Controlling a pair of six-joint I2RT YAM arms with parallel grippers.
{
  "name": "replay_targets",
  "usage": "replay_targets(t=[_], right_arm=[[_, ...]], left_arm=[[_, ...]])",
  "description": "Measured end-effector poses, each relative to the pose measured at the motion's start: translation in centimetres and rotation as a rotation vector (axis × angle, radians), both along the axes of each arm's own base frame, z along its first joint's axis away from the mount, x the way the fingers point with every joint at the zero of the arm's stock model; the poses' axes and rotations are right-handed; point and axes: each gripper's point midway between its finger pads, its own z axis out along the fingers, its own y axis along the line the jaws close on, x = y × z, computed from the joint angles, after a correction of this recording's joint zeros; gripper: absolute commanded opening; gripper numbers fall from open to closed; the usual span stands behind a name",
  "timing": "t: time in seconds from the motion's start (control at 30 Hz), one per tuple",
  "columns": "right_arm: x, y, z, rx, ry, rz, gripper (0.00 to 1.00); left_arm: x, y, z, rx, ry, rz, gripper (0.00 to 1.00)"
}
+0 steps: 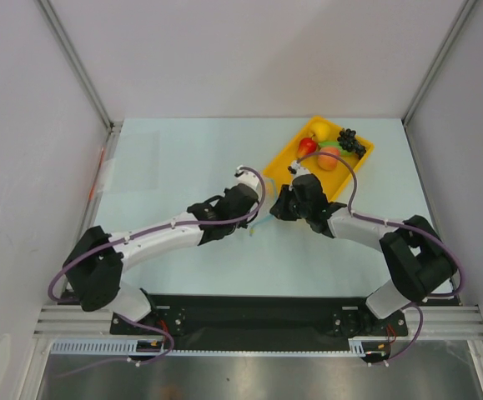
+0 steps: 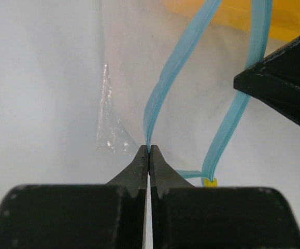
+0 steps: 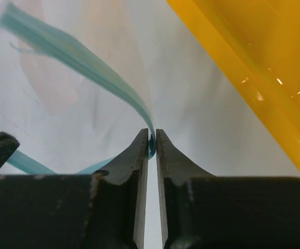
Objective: Place the food in the zip-top bag and seal the zipper
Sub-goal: Open the zipper of the food storage bag, then pick up the fake fruit from the bin.
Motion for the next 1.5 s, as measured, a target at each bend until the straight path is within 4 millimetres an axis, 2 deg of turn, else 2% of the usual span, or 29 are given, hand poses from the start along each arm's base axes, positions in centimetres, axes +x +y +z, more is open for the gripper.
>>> replay_targets(t=[0.07, 0.13, 0.2, 0.37, 0.57, 0.73, 0.8, 0.97, 1.03, 1.13, 1.2, 1.27, 1.4, 1.5], right_arm=[[0.2, -0.2, 0.0, -0.007, -0.003, -0.011, 0.24], [0.4, -0.3, 0.1, -0.013, -0.01, -0.021, 0.43], [0.6, -0.4, 0.2, -0.017, -0.014, -0.028, 0.53], [0.6, -0.5, 0.9, -0.019, -0.035, -0.02, 0.6], [0.5, -0.4, 4.6, 0.029, -0.135, -0.005, 0.76], [-0.2, -0.6, 5.9, 0.056, -0.178, 0.014, 0.8], [-0.6, -0.9, 6.0, 0.058, -0.185, 0.016, 0.74], [-0.4, -1.6, 6.6, 0.064, -0.199, -0.003, 0.72], [0.1, -2.5, 6.7, 0.064, -0.204, -0.029, 0.71], [1.2, -4.9, 7.4, 0.066, -0.221, -0.105, 0.71], [2.2, -6.8, 8.3, 0.069, -0.244, -0.171, 0.75], [3.4, -9.2, 8.6, 0.058, -0.251, -0.247, 0.86], [6.0, -12.8, 9.0, 0.003, -0.234, -0.377, 0.98], [8.6, -14.7, 9.1, -0.043, -0.22, -0.453, 1.0]], left_arm=[[-0.2, 0.0, 0.2, -0.021, -0.005, -0.002, 0.0], [-0.4, 0.3, 0.8, -0.044, -0.02, 0.001, 0.0], [-0.5, 0.4, 1.5, -0.066, -0.038, 0.002, 0.0], [-0.3, 0.3, 2.4, -0.093, -0.062, 0.004, 0.0], [0.1, 0.1, 0.7, -0.079, -0.027, 0.017, 0.0], [0.4, 0.4, 0.0, -0.088, -0.01, 0.047, 0.0], [0.6, 0.1, 0.2, -0.118, -0.007, 0.055, 0.0], [1.1, -0.1, 0.9, -0.189, -0.002, 0.08, 0.0], [1.1, -0.2, 1.1, -0.207, -0.002, 0.09, 0.0], [1.1, -0.3, 1.2, -0.232, 0.002, 0.109, 0.0], [1.0, -0.2, 1.1, -0.244, 0.011, 0.128, 0.0], [0.9, -0.2, 1.0, -0.255, 0.019, 0.14, 0.0], [0.5, -0.1, 0.4, -0.265, 0.034, 0.146, 0.0], [0.2, -0.2, 0.2, -0.271, 0.045, 0.137, 0.0]])
